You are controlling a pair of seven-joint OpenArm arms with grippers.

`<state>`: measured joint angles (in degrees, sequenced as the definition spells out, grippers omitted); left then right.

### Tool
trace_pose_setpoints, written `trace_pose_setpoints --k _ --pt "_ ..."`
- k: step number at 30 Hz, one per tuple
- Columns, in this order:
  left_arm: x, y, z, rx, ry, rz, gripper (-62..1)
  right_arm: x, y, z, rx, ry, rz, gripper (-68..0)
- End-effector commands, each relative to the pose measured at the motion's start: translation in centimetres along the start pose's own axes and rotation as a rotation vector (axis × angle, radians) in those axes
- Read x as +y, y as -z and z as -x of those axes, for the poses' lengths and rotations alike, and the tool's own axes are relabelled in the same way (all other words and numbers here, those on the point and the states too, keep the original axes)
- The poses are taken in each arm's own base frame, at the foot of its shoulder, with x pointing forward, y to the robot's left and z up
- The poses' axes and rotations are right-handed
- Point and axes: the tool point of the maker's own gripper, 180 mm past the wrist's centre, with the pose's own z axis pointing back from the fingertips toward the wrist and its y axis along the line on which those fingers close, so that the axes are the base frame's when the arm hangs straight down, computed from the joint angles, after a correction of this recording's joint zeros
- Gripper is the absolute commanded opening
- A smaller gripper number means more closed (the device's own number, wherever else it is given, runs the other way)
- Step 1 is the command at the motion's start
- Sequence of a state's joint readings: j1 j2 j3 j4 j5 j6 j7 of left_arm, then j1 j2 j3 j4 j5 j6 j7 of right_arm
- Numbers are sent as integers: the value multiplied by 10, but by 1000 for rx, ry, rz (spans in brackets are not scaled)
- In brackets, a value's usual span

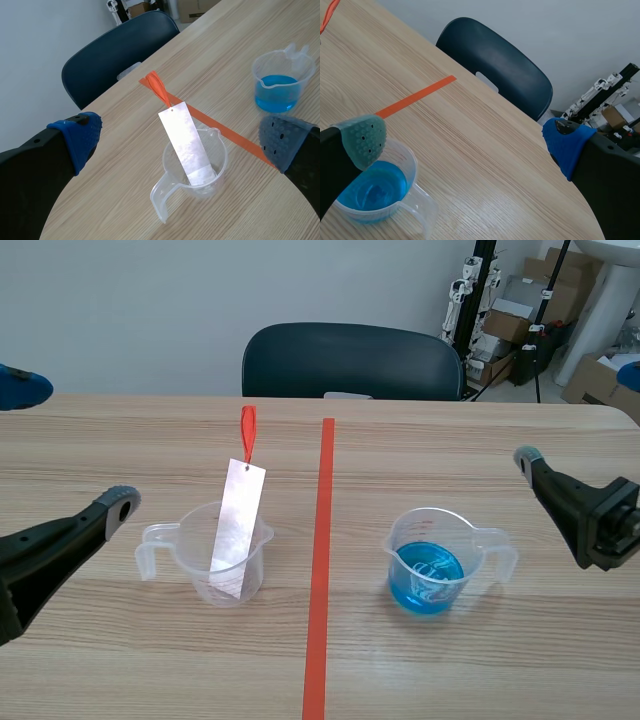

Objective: Do the redox reaction experiment. lift the metal plate out of the left beaker

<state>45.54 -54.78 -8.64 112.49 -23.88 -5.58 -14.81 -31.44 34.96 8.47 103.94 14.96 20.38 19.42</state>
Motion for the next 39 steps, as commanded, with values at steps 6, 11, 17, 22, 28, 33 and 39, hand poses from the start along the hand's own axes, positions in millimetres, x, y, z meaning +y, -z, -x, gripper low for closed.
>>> trace_pose_setpoints --k 6,11,17,22,28,33,39 --pt "1 0 -5 -19 0 -4 14 -6 2 -11 -35 -18 6 4" --pt "1 0 -4 -17 0 -4 14 -5 2 -10 -28 -34 1 4" --pt "1 0 -4 -16 0 -4 14 -5 2 -9 -28 -34 1 4" --pt "1 0 -4 -16 0 -4 14 -5 2 -9 -28 -34 1 4" --pt "1 0 -4 -15 0 -4 14 -5 2 -9 -28 -34 1 4" --pt "1 0 -4 -15 0 -4 14 -5 2 -9 -28 -34 1 4" --pt "1 0 -3 -11 -2 -3 14 -5 2 -10 -28 -34 1 4"
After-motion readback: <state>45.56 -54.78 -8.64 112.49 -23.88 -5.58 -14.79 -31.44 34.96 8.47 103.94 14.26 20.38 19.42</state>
